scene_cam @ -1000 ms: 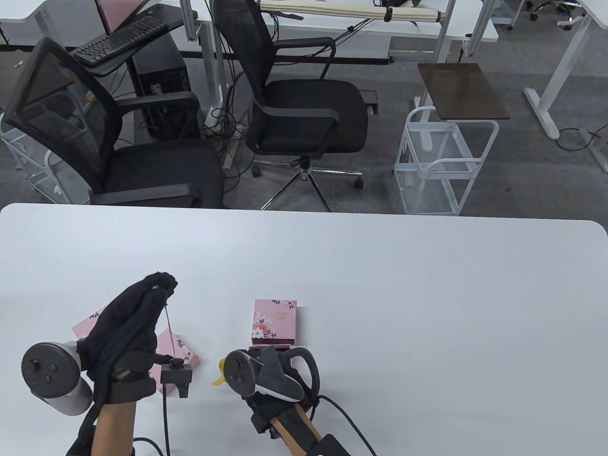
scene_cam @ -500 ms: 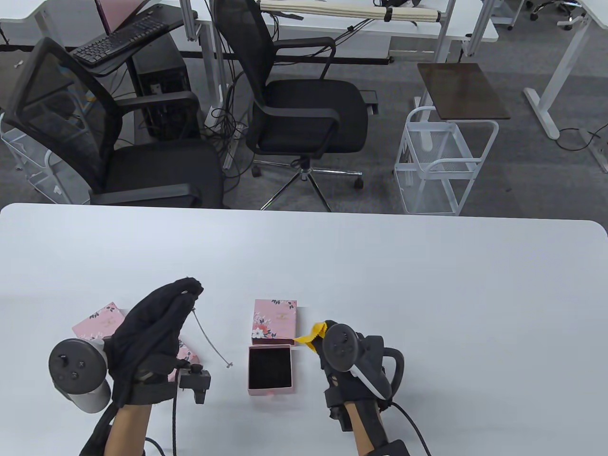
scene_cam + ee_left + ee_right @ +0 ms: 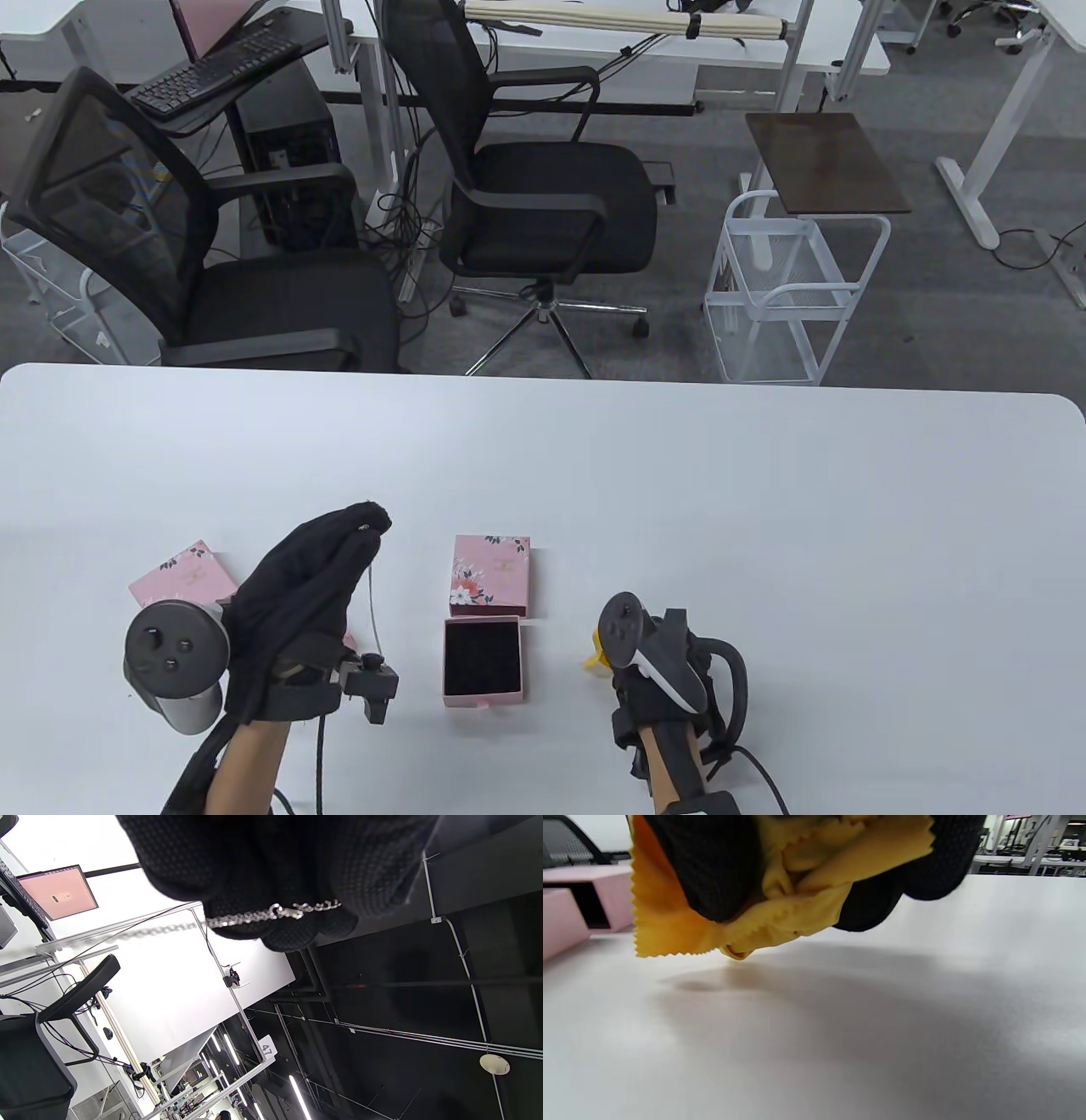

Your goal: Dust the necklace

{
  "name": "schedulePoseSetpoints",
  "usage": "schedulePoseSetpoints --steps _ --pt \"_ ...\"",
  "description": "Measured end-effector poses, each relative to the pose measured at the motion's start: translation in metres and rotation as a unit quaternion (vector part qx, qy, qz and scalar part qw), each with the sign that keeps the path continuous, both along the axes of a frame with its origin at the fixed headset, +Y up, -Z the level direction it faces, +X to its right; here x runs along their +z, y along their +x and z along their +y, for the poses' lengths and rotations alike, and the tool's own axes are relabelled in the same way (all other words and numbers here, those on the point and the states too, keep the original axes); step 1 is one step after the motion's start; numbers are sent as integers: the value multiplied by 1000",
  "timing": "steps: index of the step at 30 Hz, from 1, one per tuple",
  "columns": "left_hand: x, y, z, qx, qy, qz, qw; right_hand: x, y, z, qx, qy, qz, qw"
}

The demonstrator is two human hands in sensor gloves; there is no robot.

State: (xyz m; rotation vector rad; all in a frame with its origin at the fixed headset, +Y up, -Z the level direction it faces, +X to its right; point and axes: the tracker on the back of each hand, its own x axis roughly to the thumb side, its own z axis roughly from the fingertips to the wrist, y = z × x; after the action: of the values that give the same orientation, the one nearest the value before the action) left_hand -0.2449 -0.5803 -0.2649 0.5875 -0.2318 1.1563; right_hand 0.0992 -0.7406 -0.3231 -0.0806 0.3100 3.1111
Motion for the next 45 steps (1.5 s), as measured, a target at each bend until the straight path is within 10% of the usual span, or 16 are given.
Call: schedulePoseSetpoints --steps 15,25,29,35,45 --pt "-2 1 0 -1 -11 -3 1000 3 8 1 -46 -106 -14 993" --pt "-4 9 -3 -12 -16 -13 1000 14 16 36 -93 -63 -10 994" --pt "-4 12 -4 -15 -17 -18 1000 21 4 53 -110 34 27 993" --pt "-6 15 -5 -20 -24 -28 999 30 -31 90 -294 116 123 941" --pt "-8 24 -10 -32 -26 -42 998 16 -106 106 -441 53 250 860"
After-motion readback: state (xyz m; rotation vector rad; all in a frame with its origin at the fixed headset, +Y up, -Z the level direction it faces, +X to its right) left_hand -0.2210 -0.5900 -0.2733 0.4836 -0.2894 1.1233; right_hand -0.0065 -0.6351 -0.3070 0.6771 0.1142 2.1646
